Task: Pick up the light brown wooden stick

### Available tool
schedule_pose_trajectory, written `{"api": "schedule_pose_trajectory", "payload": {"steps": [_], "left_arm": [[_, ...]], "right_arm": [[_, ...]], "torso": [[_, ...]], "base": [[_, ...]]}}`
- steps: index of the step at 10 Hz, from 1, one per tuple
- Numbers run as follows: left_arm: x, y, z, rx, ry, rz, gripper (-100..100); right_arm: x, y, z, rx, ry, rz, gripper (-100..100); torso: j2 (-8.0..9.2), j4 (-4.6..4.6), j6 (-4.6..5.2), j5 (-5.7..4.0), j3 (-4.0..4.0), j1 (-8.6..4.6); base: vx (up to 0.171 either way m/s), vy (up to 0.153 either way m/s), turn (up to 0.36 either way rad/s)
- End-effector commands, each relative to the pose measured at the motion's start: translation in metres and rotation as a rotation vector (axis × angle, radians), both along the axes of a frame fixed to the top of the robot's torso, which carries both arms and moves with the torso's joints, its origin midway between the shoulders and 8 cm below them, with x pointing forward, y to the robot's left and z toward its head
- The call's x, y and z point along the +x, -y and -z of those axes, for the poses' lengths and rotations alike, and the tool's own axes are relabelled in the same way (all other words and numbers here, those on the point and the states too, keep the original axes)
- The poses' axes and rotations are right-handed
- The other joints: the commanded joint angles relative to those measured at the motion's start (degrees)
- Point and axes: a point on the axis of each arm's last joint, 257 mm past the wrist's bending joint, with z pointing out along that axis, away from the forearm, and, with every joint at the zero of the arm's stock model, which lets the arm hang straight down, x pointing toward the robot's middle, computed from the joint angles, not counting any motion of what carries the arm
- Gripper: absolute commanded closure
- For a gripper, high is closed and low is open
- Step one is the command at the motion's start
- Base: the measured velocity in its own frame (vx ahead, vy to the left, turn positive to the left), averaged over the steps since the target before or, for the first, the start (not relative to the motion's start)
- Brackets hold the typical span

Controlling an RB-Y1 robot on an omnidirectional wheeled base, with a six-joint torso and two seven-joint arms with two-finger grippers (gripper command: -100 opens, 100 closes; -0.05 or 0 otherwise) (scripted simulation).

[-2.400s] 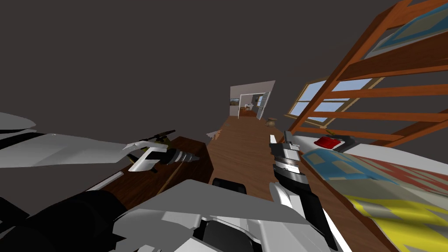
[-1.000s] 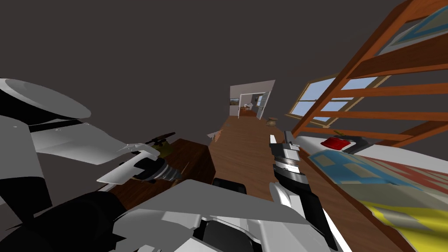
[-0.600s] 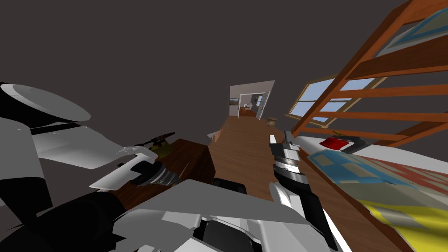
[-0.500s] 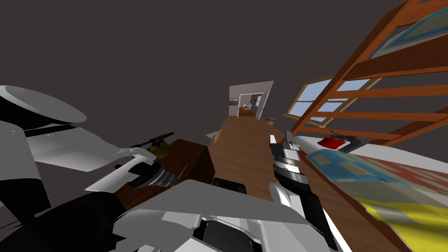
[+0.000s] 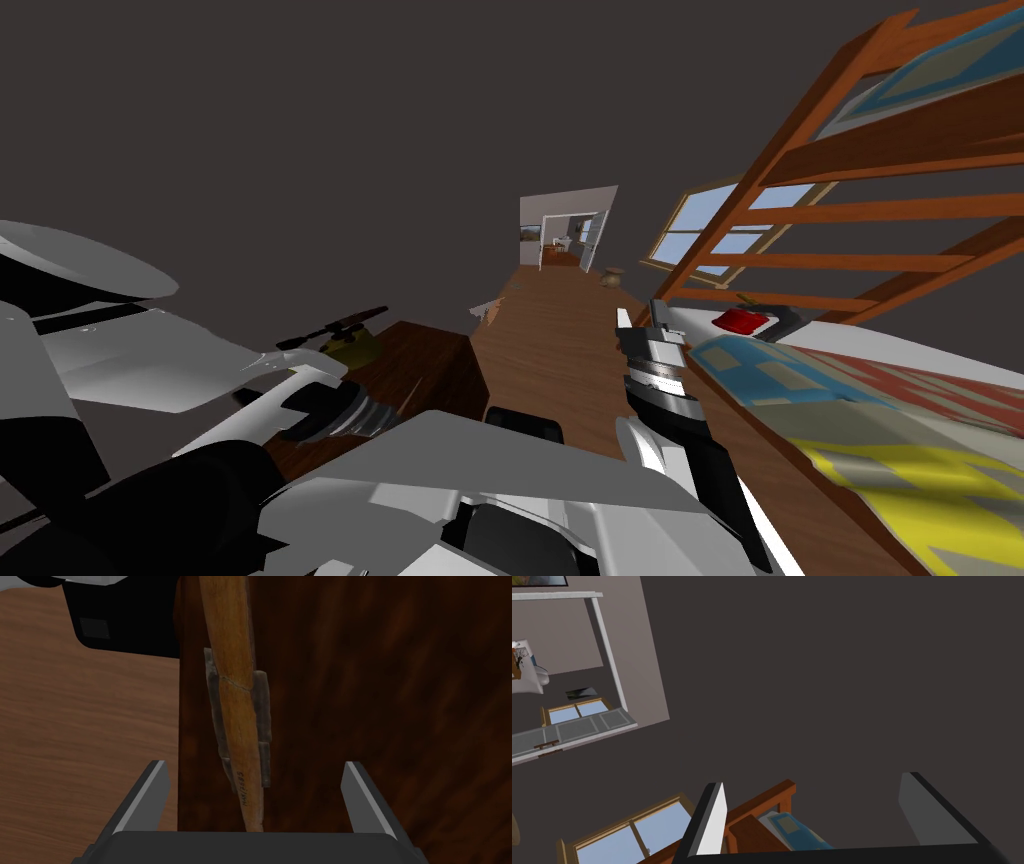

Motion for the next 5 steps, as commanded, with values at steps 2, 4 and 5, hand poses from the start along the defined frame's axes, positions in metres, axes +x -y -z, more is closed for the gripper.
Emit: {"api": "schedule_pose_trajectory", "payload": {"steps": [2,4,5], "left_arm": [[0.0001,0.0001,0.0,0.0,0.0,0.0,100],[0.0001,0.0012,-0.0001,-0.003,0.0,0.0,100],[0.0001,0.0013,-0.0001,-0.004,0.0,0.0,100]], "right_arm": [[0.0,0.0,0.0,0.0,0.0,0.0,0],[0.0,0.0,0.0,0.0,0.0,0.0,0],[0.0,0.0,0.0,0.0,0.0,0.0,0]], "torso": [[0.01,0.0,0.0,0.01,0.01,0.04],[0.0,-0.01,0.0,0.1,-0.01,0.18],[0.0,-0.01,0.0,0.1,-0.01,0.2]], "base": [[0.0,0.0,0.0],[0.0,0.0,0.0],[0.0,0.0,0.0]]}}
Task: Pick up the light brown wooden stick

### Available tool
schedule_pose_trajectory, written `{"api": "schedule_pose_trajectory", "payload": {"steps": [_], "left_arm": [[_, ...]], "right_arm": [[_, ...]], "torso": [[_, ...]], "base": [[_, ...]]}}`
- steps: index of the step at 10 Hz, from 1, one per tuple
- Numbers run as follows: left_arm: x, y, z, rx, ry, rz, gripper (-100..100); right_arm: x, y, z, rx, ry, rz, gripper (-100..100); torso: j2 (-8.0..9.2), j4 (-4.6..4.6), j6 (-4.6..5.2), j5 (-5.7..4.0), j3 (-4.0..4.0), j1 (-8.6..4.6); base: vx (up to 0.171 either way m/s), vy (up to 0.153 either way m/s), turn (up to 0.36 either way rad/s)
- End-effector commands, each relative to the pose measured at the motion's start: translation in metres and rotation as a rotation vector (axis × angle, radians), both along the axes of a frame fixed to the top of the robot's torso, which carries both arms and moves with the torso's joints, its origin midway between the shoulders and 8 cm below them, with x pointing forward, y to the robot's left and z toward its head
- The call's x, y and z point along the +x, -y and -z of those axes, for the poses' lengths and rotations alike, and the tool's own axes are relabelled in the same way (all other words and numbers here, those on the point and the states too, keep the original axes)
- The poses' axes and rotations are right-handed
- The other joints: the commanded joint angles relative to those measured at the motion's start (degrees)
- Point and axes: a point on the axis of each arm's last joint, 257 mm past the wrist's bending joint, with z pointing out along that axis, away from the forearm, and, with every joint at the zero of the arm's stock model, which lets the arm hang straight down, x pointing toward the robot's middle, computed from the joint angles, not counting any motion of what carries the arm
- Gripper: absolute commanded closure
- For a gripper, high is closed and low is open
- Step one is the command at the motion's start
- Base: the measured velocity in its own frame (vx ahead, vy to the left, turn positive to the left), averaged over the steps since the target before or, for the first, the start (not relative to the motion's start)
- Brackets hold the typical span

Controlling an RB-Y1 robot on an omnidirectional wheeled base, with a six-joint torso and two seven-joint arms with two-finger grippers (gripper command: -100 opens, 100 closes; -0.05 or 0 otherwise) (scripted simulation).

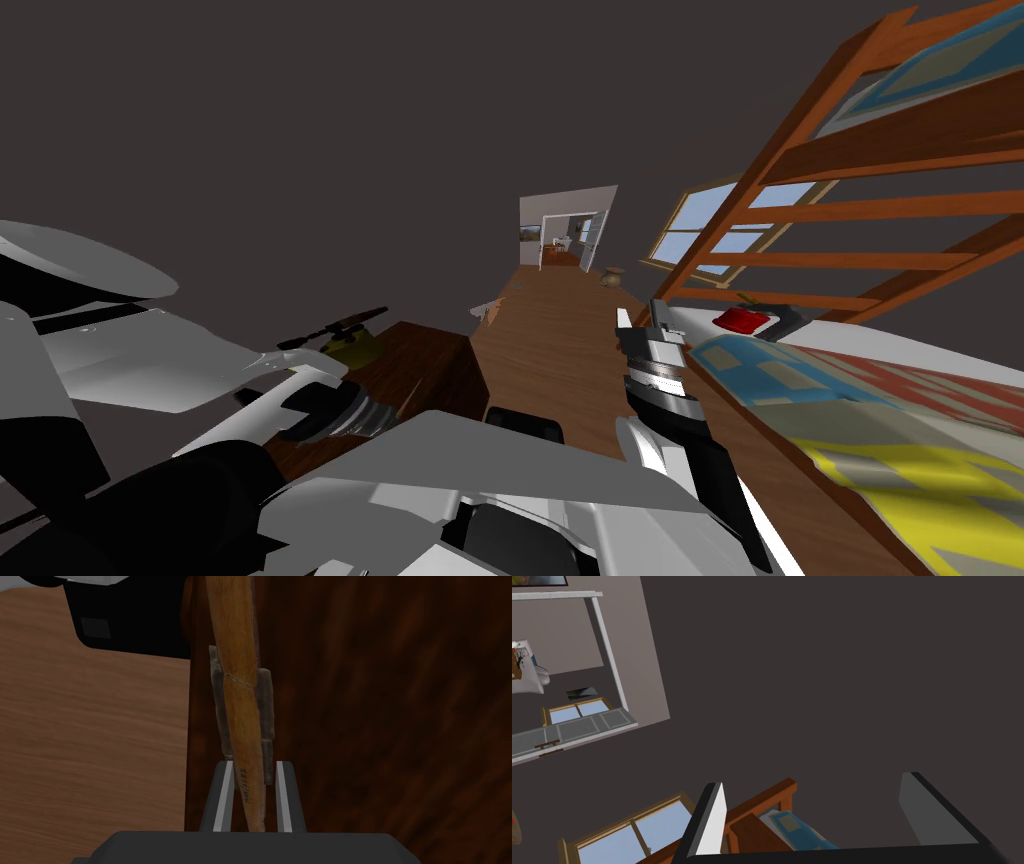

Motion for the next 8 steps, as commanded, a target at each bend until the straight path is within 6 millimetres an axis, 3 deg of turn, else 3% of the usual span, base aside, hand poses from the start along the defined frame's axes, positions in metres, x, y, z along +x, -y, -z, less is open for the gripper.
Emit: {"api": "schedule_pose_trajectory", "payload": {"steps": [1,2,7,8], "left_arm": [[0.0,0.0,0.0,0.0,0.0,0.0,0],[0.006,0.004,-0.006,0.002,0.001,0.01,100],[0.023,0.015,-0.018,0.003,0.002,0.035,100],[0.023,0.015,-0.019,0.002,0.002,0.035,0]], "right_arm": [[0.0,0.0,0.0,0.0,0.0,0.0,0],[0.0,0.0,0.0,0.0,0.0,0.0,0],[0.0,0.0,0.0,0.0,0.0,0.0,0],[0.0,0.0,0.0,0.0,0.0,0.0,0]], "torso": [[0.0,0.0,0.0,0.0,0.0,0.0],[0.0,0.0,0.0,0.01,0.0,0.0],[0.05,0.01,-0.01,0.0,0.03,0.1],[0.03,0.0,-0.01,0.01,0.02,0.05]], "base": [[0.0,0.0,0.0],[-0.012,0.014,0.101],[-0.015,0.03,0.061],[0.0,0.0,0.0]]}}
